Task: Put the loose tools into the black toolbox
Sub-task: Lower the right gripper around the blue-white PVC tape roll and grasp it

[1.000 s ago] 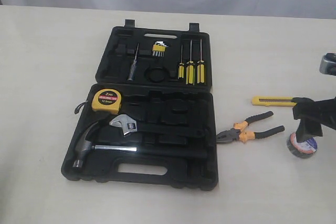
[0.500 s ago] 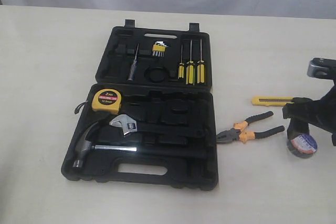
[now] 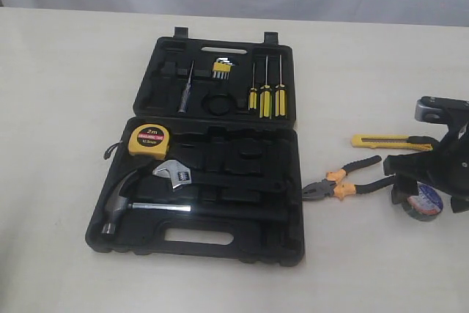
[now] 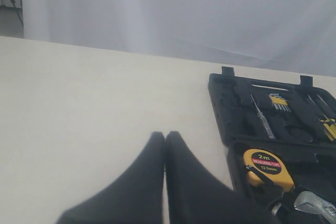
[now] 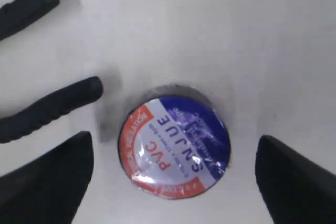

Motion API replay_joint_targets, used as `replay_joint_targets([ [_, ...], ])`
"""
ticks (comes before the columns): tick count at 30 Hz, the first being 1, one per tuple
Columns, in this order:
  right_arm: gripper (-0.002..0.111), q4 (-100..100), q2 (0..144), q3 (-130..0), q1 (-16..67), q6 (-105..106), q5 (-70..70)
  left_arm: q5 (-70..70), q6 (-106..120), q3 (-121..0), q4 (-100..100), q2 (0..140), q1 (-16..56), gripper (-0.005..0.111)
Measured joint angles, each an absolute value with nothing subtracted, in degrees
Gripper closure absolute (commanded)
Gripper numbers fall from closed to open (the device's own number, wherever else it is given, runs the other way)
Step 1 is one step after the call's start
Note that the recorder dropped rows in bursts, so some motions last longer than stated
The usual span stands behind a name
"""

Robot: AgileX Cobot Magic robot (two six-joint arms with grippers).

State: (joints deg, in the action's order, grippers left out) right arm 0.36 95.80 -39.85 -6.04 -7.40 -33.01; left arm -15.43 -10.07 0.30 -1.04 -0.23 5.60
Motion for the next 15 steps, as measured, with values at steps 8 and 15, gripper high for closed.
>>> replay_joint_targets([
  [8, 0.054, 0.36, 96.14, -39.85, -6.04, -7.52, -31.87, -15.43, -10.07, 0.3, -1.04, -0.23, 5.6, 0.107],
  [15, 0.073, 0.36, 96.14, -39.85, -6.04, -7.52, -31.87, -15.43, -10.07, 0.3, -1.04, -0.23, 5.6, 0.107],
])
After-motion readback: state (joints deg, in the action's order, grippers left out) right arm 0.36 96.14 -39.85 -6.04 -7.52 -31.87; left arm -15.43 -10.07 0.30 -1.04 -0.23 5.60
